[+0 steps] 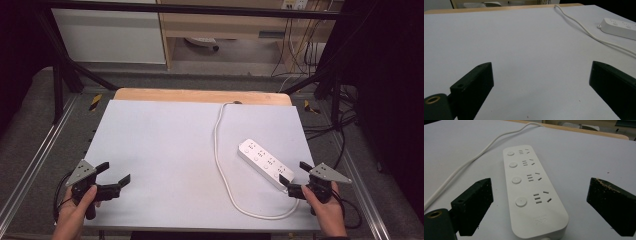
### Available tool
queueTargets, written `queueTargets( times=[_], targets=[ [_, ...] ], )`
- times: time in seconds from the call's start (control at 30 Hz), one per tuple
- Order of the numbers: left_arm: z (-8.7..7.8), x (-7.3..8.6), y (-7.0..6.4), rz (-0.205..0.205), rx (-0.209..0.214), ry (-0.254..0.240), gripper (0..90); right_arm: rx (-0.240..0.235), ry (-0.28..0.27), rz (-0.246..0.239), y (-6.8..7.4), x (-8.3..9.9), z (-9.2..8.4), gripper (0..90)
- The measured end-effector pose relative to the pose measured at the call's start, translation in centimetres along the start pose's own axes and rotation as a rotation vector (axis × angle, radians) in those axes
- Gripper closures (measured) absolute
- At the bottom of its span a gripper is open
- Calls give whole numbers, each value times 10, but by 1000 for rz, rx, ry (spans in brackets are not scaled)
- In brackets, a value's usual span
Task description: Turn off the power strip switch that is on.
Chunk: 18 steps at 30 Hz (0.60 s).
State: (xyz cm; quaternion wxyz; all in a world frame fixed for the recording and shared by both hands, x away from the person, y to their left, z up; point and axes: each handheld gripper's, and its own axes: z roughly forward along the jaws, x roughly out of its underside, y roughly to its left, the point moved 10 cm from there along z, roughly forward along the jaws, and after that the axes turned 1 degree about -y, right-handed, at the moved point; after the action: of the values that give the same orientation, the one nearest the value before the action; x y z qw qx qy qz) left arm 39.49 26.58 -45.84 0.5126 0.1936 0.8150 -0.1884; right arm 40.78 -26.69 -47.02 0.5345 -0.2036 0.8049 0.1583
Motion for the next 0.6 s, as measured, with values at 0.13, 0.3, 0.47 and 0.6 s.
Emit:
queueTargets(
  times=[0.13,0.3,0.47,0.6],
  targets=[
    [-1,-1,1,-3,-9,-11,54,15,-16,3,0,-2,0,62],
    [-1,-1,3,-1,-18,-15,54,25,-28,17,-1,-7,-2,65],
    [-2,-1,4,-5,-23,-19,54,40,-39,43,-2,-13,-5,55],
    [-2,-1,5,-9,-24,-21,54,51,-45,61,-2,-20,-7,44]
  ],
)
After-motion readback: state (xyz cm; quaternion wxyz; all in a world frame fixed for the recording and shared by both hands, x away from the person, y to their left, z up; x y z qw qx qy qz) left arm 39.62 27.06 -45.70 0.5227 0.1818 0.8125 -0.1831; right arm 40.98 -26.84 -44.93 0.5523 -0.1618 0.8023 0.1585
